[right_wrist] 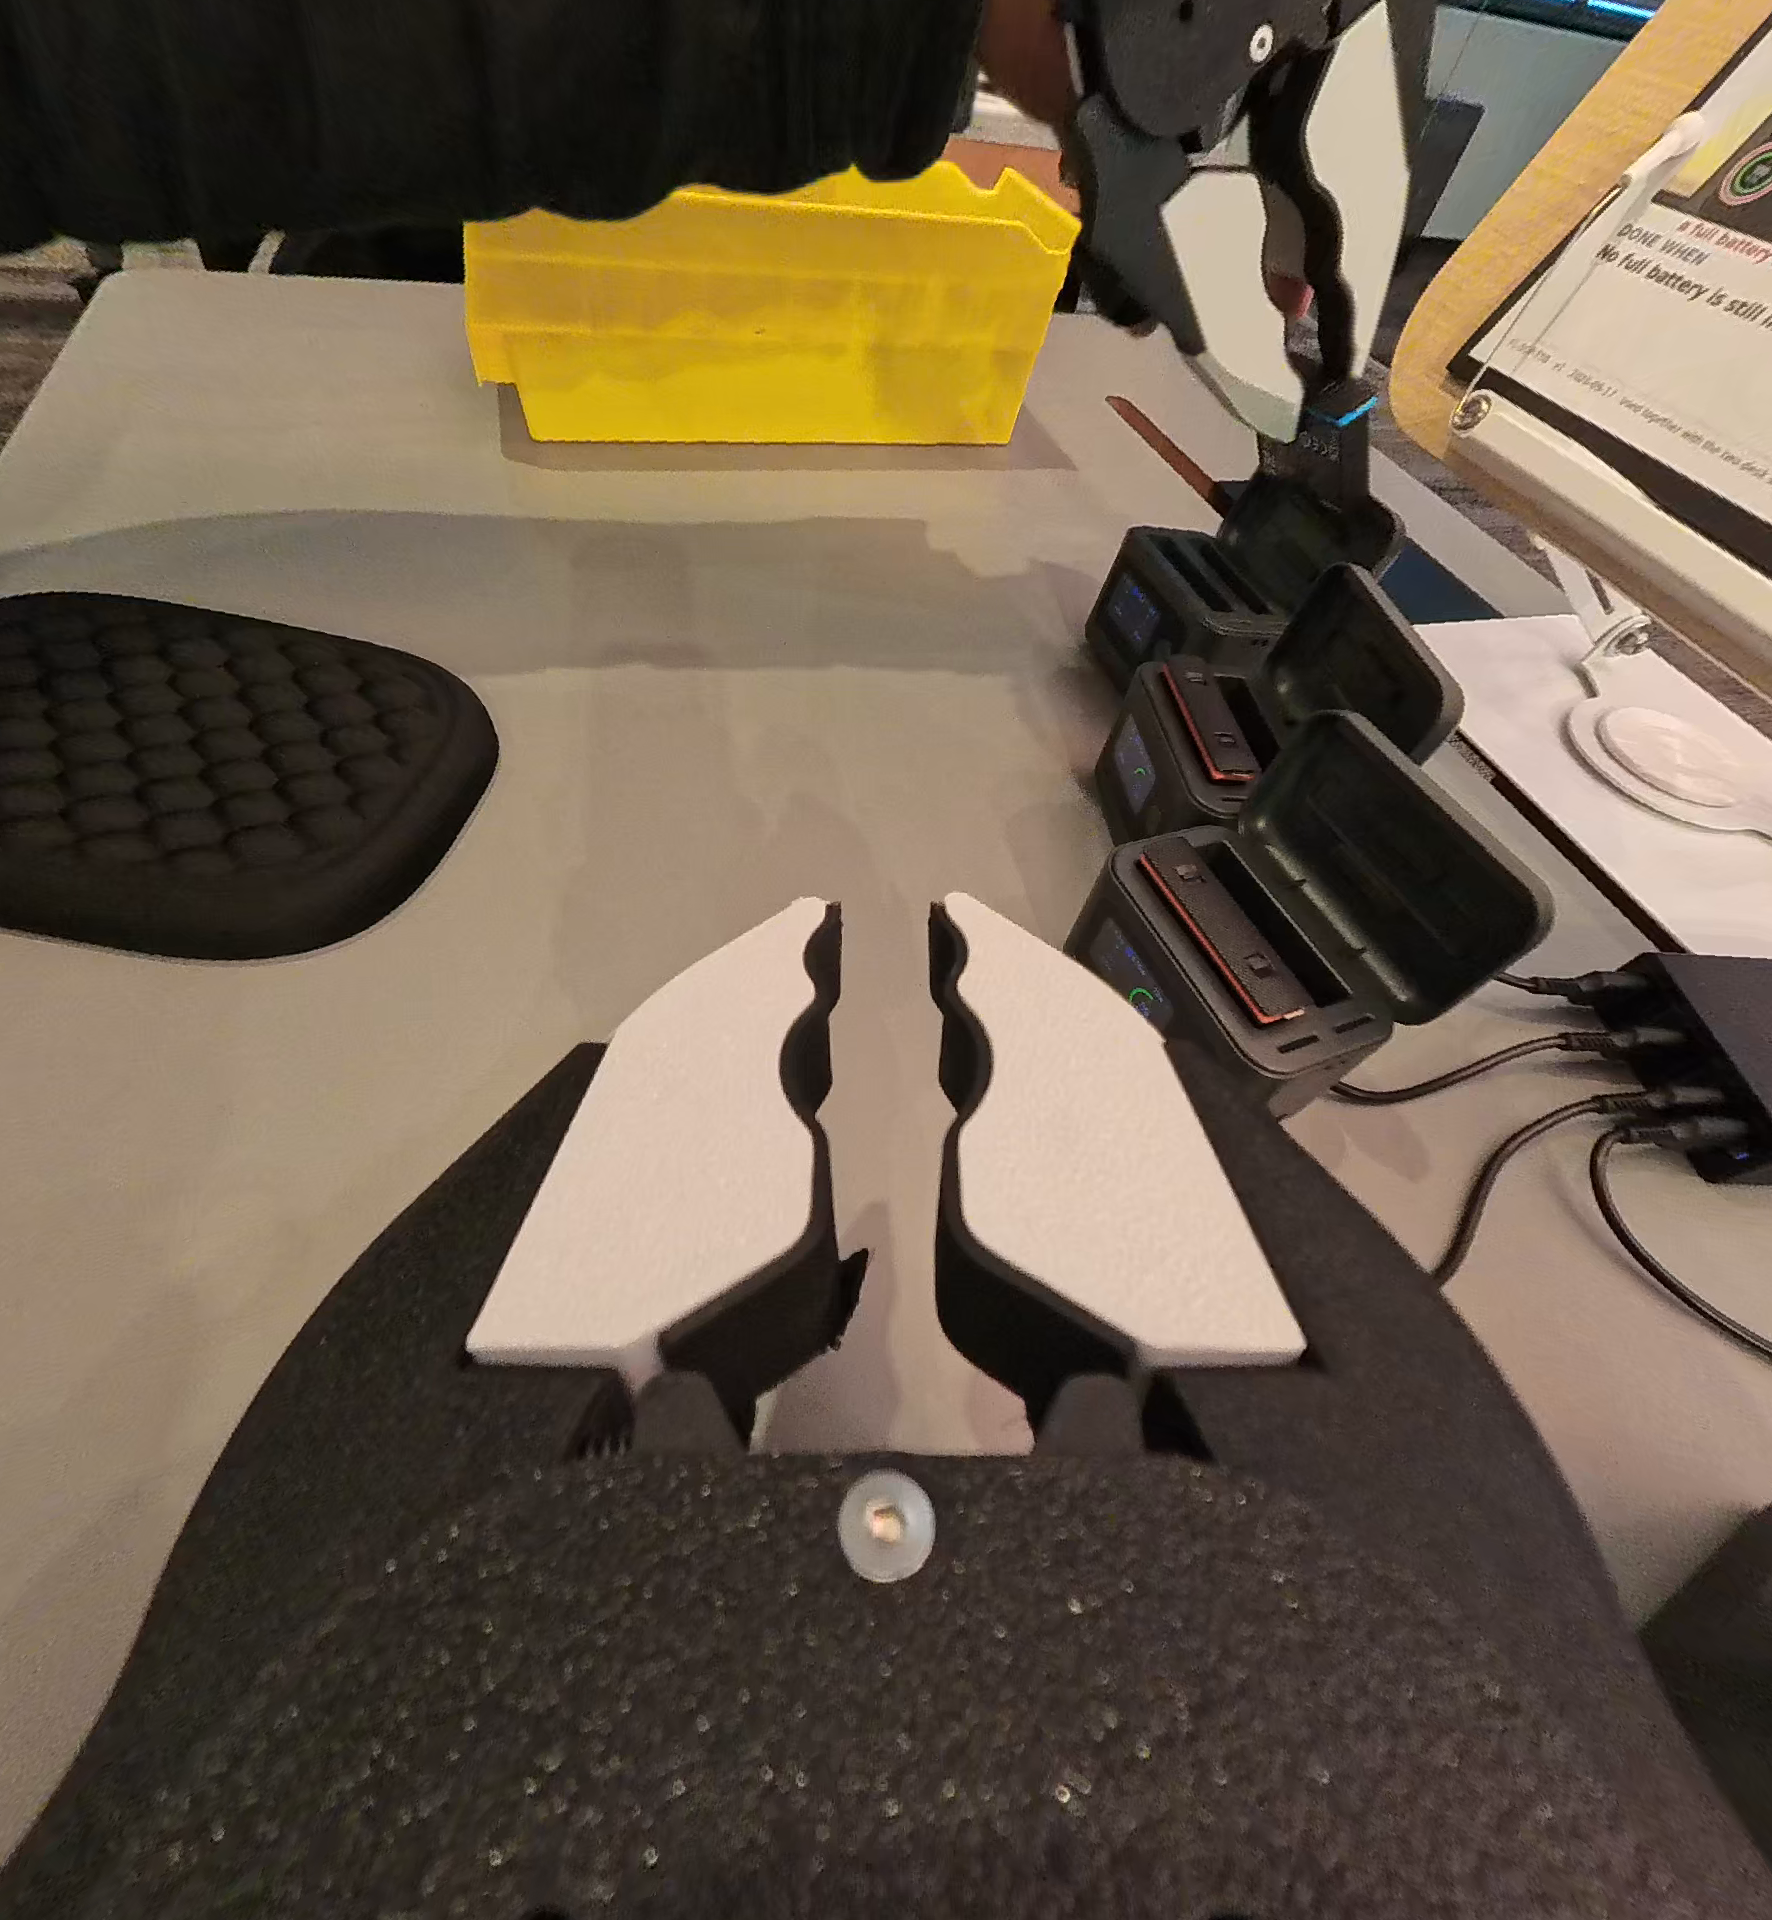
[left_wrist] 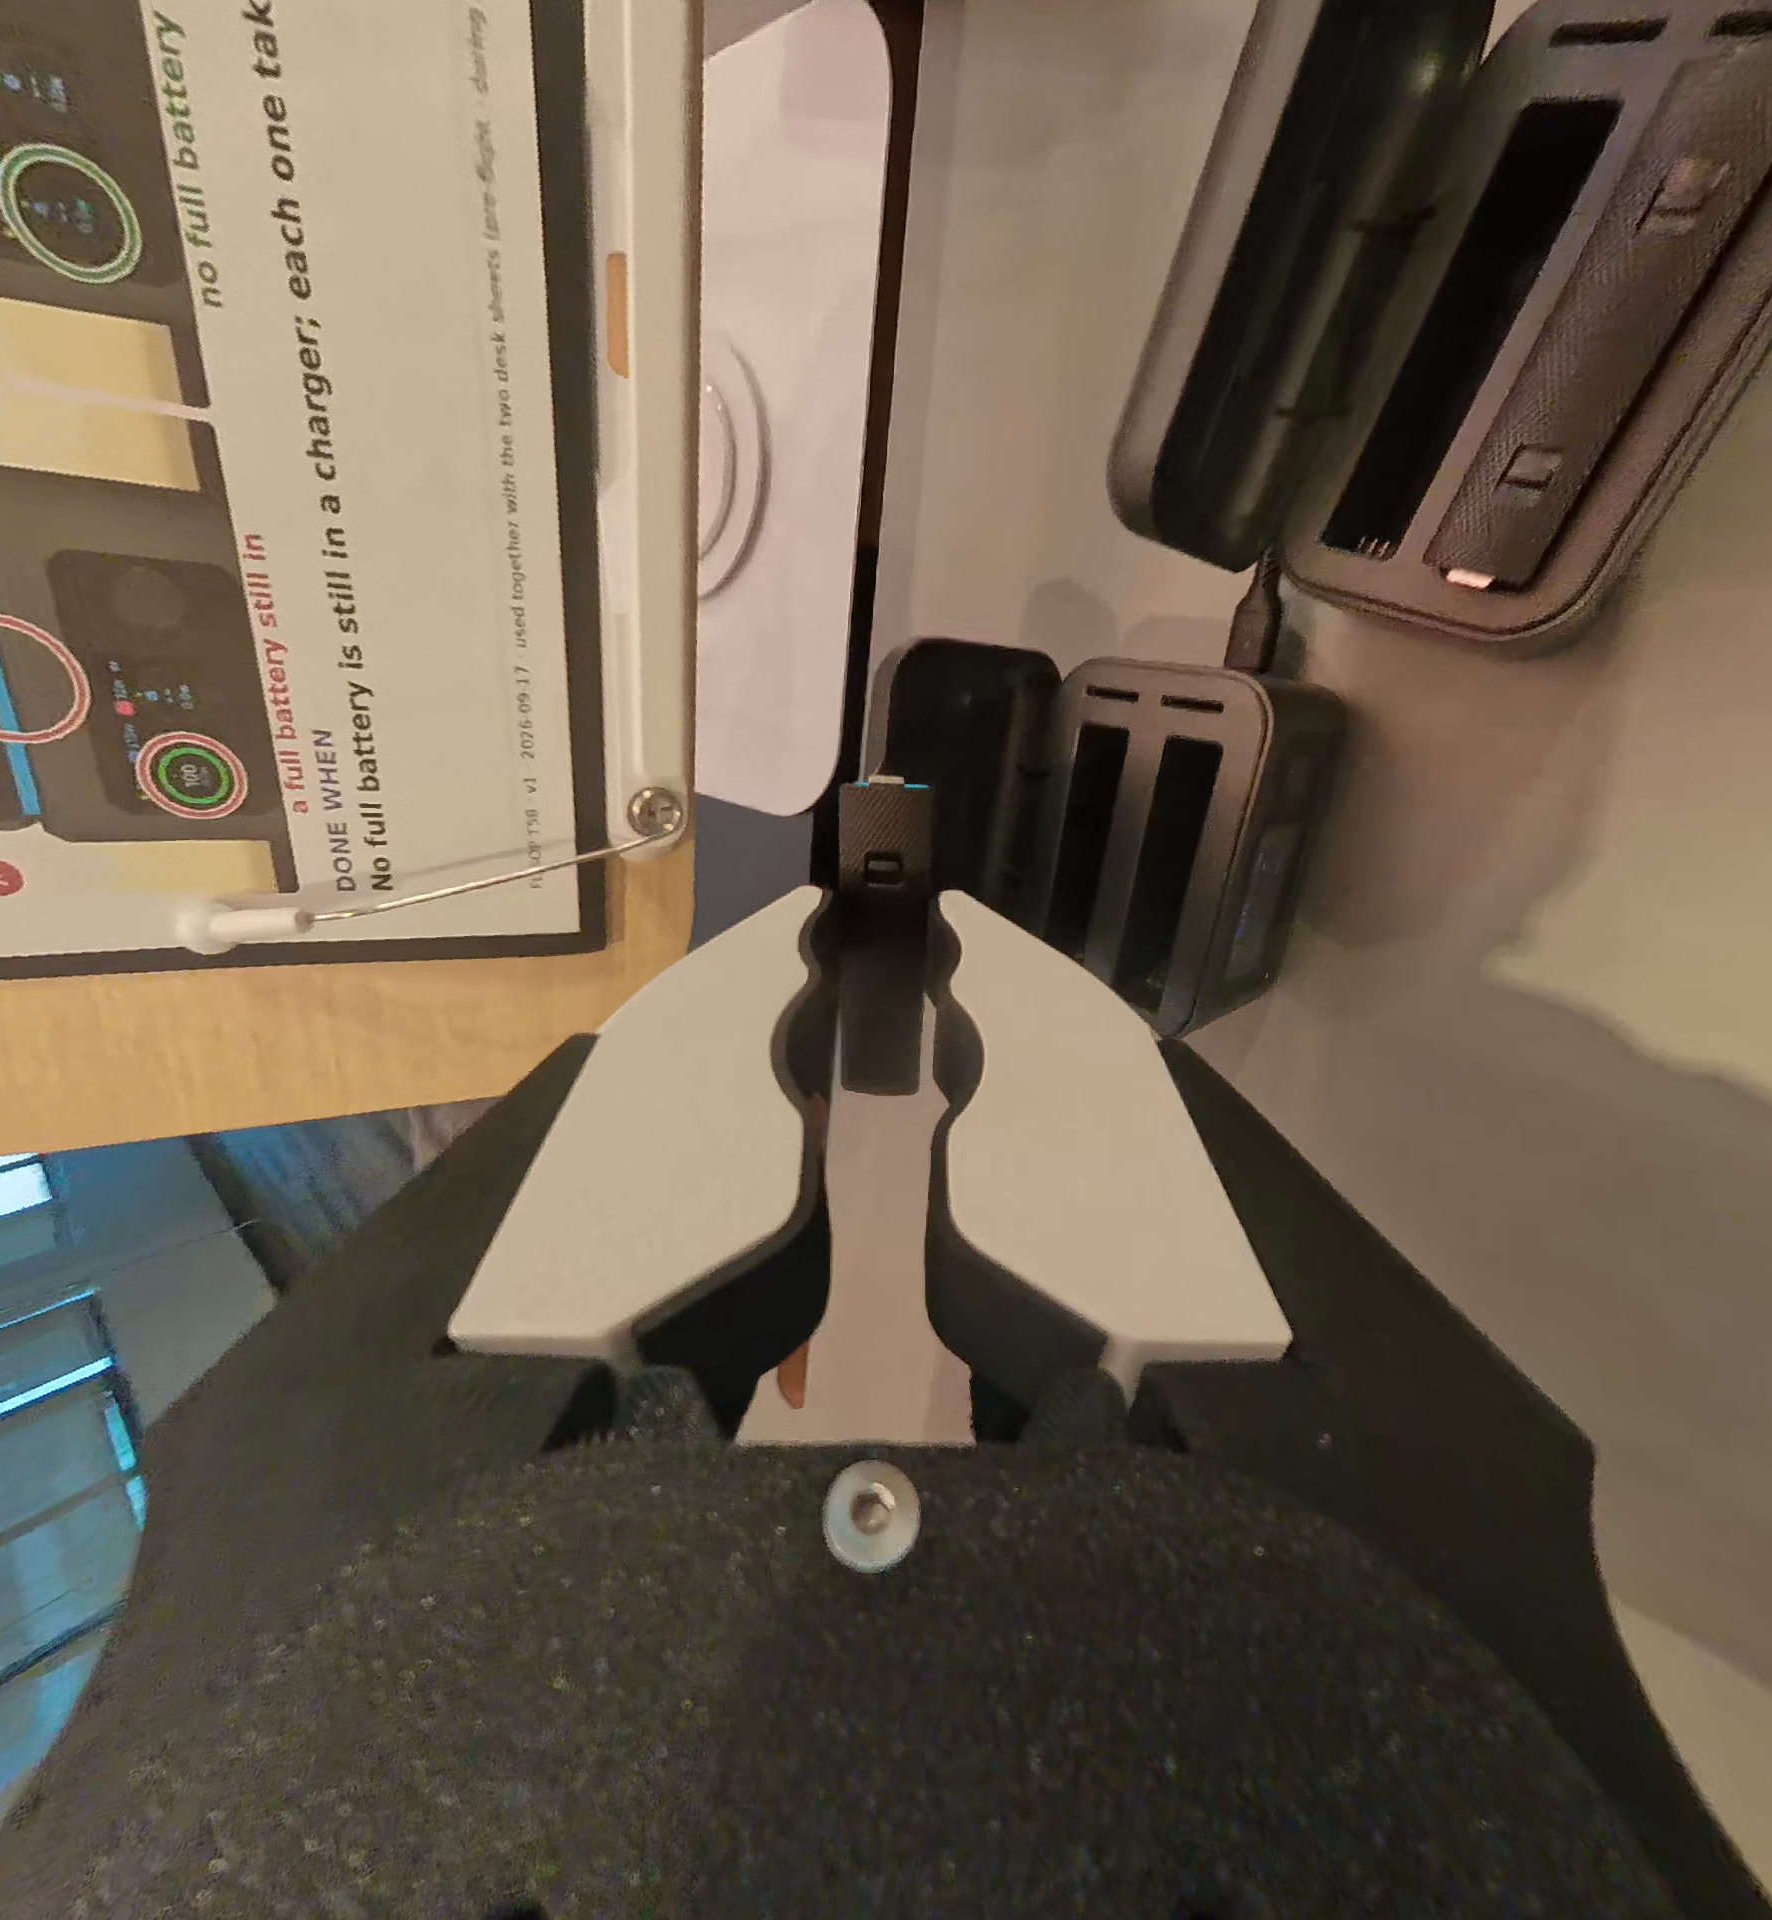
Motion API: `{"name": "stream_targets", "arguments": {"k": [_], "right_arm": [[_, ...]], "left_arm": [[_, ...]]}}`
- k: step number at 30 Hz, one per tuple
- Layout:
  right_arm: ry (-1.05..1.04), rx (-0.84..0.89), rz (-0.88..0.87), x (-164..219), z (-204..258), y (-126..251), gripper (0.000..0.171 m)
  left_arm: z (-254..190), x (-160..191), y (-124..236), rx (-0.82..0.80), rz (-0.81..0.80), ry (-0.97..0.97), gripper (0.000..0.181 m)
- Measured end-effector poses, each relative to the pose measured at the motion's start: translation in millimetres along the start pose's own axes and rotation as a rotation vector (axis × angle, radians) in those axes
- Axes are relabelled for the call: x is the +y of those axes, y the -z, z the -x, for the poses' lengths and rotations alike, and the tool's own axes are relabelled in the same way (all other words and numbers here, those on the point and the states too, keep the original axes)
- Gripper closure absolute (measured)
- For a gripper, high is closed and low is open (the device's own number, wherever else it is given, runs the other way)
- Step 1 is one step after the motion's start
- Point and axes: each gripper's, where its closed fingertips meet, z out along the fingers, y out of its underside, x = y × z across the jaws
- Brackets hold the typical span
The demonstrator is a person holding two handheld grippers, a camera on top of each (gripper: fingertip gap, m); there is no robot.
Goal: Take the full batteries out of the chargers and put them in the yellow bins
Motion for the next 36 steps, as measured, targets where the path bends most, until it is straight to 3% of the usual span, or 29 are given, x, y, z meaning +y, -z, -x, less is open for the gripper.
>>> {"name": "stream_targets", "arguments": {"k": [6,17,28,36], "right_arm": [[0.0,-0.005,0.004,1,1,-1,0.155],[0.002,-0.02,0.019,5,3,-3,0.155],[0.0,-0.012,0.006,2,1,0,0.155],[-0.031,0.124,0.007,2,-20,3,0.163]], "left_arm": [[-9,-7,5,0.126,-0.029,0.028,0.166],[-28,-5,-7,0.404,0.059,-0.006,0.166],[-34,-5,-13,0.533,0.126,-0.009,0.166],[-35,3,-14,0.546,0.187,-0.032,0.166]]}}
